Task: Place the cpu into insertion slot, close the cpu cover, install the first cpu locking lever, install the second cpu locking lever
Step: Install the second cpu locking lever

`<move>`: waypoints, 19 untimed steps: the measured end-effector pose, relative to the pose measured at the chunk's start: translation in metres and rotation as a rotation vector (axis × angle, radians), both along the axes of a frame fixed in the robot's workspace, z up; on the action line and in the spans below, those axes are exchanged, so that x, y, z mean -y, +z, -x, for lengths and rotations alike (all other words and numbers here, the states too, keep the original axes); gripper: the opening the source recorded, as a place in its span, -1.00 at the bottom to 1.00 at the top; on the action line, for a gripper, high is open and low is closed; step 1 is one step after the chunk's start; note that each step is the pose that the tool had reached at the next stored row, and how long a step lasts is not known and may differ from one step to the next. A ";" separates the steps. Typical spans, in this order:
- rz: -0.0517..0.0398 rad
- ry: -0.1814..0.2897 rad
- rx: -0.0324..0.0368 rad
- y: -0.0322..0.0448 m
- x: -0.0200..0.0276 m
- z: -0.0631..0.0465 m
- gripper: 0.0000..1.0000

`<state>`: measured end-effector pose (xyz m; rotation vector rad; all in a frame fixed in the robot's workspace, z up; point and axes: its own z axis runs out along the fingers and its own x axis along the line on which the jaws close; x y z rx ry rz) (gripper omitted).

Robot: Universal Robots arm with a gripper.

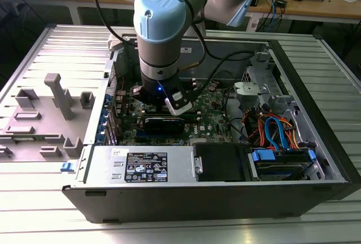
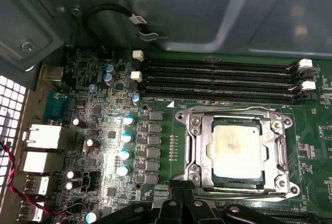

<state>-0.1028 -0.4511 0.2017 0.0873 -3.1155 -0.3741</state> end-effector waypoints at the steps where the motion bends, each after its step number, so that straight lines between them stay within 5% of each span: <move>1: -0.0011 0.000 0.0000 -0.0005 0.0000 0.000 -0.79; 8: -0.0022 0.000 -0.0026 -0.0031 -0.0002 0.000 -0.79; 13: 0.0208 0.000 -0.0047 -0.0017 0.0000 0.001 -0.79; 19: 0.0188 0.000 -0.0048 -0.0006 -0.0019 0.001 -0.79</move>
